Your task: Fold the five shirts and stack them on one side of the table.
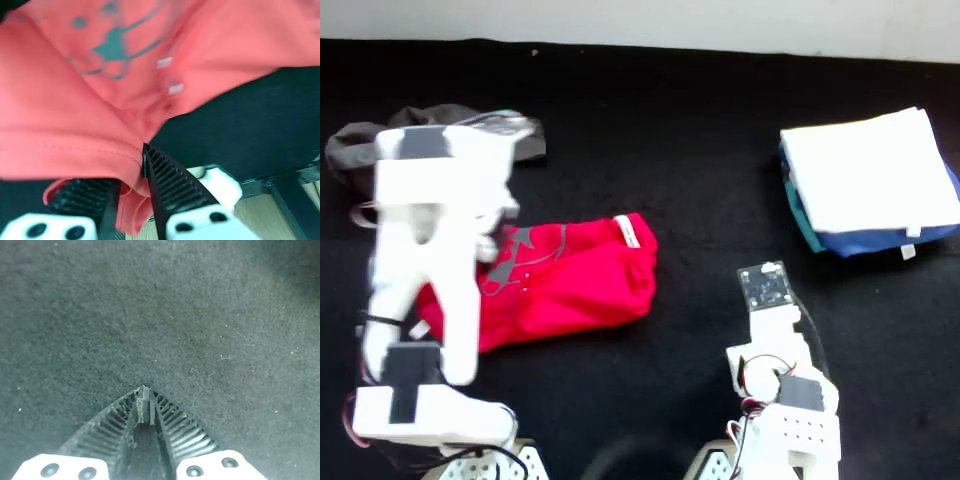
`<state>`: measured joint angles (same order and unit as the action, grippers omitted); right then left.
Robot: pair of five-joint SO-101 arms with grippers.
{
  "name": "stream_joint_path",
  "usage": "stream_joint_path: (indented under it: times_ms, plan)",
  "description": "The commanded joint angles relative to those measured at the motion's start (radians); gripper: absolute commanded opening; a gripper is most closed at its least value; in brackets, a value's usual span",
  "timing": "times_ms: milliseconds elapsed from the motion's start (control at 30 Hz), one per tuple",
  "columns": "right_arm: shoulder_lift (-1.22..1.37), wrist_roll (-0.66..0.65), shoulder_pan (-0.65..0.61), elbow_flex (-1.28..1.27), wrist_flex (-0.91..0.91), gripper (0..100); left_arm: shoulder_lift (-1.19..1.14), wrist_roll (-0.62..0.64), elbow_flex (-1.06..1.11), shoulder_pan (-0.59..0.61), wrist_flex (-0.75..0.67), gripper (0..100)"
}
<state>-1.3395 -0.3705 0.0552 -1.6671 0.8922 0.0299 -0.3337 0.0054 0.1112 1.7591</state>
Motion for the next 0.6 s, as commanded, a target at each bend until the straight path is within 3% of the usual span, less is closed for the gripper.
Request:
stream_joint_path:
  times_ms: [0,133,267,567]
  plan:
    - [-0.068,-0.005,0.03,-0.065,-0.024,0.7,0.048,0.091,-0.002,-0.229,0.008,1]
    - [-0.128,-0.005,0.031,-0.088,0.01,0.7,-0.027,0.152,-0.005,-0.387,-0.058,1]
    - [-0.185,-0.003,0.031,-0.099,0.039,0.7,-0.153,0.189,-0.071,-0.469,-0.149,1]
    - [-0.274,-0.003,0.031,-0.124,0.079,0.7,-0.524,0.226,-0.386,-0.4,-0.21,1]
